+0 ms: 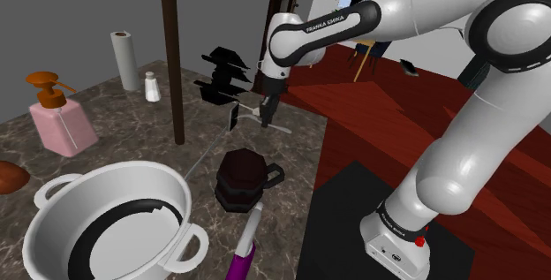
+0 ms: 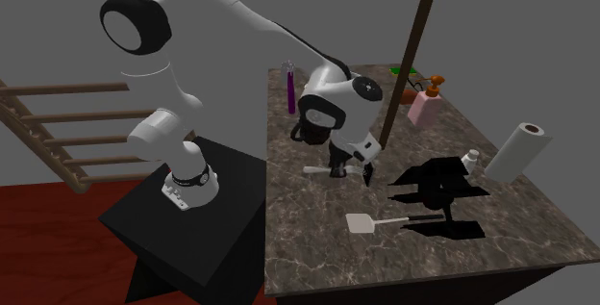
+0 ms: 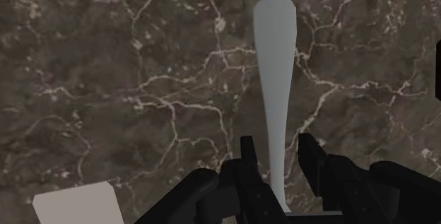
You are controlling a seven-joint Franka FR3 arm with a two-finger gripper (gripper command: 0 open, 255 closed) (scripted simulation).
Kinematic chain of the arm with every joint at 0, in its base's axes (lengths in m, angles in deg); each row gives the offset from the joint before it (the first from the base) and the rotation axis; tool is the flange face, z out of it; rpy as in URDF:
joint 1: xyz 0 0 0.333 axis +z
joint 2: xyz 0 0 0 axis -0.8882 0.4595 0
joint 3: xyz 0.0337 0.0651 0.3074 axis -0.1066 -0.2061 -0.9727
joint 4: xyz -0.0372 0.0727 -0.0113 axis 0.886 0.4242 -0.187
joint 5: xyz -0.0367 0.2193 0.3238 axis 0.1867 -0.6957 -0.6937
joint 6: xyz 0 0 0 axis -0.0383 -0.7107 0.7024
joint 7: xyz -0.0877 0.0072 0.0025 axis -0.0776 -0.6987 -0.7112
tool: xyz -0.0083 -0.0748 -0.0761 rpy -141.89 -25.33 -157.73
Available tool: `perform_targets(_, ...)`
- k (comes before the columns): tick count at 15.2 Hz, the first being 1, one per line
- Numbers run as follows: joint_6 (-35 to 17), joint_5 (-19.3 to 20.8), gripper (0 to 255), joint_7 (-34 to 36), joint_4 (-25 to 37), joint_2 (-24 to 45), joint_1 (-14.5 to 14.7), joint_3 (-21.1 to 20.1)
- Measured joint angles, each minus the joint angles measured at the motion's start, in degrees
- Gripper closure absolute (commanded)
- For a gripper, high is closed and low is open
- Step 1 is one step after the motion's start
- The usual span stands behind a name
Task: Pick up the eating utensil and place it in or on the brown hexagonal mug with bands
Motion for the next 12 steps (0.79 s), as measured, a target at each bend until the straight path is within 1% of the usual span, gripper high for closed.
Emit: perform_targets(12,8.9,0.39,255,1.15,4.96,-4.02,-0.27,0.25)
